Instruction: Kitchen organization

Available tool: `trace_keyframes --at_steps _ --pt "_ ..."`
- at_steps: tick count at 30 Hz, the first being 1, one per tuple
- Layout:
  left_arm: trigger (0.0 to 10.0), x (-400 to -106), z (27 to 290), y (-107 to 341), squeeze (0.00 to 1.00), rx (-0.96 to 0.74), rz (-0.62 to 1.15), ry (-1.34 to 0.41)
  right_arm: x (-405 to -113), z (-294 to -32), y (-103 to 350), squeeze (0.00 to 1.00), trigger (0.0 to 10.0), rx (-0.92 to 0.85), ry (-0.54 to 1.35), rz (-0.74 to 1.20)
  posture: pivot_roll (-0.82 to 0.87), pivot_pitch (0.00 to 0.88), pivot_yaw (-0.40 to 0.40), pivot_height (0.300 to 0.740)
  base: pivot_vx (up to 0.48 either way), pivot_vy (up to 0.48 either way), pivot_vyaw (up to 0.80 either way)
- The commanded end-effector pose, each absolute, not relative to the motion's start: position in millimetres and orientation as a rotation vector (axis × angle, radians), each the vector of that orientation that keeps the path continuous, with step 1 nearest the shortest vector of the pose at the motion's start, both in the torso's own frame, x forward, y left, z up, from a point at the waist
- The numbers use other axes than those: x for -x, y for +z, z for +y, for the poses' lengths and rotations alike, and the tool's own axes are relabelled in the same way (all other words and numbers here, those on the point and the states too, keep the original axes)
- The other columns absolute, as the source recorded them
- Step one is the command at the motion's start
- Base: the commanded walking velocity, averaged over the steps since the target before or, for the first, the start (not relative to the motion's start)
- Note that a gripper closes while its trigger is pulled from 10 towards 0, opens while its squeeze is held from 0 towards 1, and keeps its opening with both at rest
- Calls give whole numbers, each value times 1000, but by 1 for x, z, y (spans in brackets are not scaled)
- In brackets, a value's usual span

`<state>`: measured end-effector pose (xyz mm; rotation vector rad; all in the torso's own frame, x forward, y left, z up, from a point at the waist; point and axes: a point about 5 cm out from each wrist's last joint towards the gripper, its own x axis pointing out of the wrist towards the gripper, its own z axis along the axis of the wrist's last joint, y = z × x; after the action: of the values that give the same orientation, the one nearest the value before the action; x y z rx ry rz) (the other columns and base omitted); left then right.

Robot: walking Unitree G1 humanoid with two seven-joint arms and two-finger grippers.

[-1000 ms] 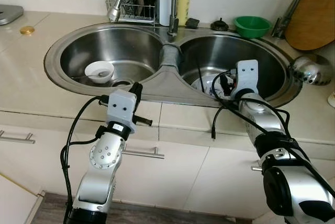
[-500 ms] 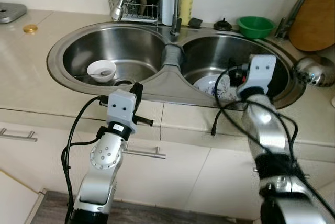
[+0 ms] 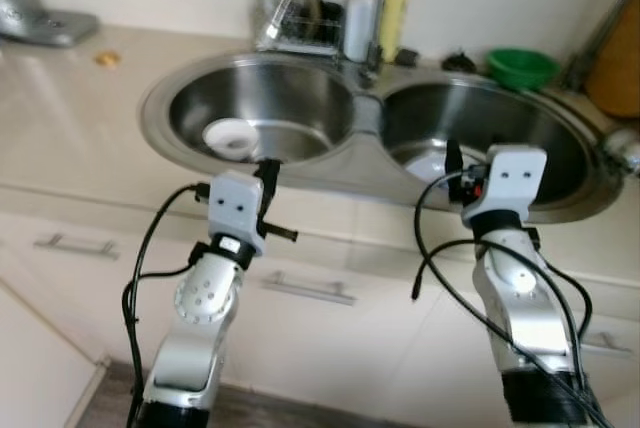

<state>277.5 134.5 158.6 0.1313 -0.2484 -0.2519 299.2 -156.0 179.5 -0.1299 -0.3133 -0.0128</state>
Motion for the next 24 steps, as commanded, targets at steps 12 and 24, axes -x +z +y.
trace_keyframes --at_steps 12,24 --pt "10000 -277 133 163 0 -137 -272 -274 -263 -167 176 0 10000 213 -61 -300 134 0 -51 740 0 480 -400" --pt "10000 -277 132 164 0 -144 -289 -274 -250 -168 172 0 10000 215 -87 -277 126 0 -48 740 0 131 -800"
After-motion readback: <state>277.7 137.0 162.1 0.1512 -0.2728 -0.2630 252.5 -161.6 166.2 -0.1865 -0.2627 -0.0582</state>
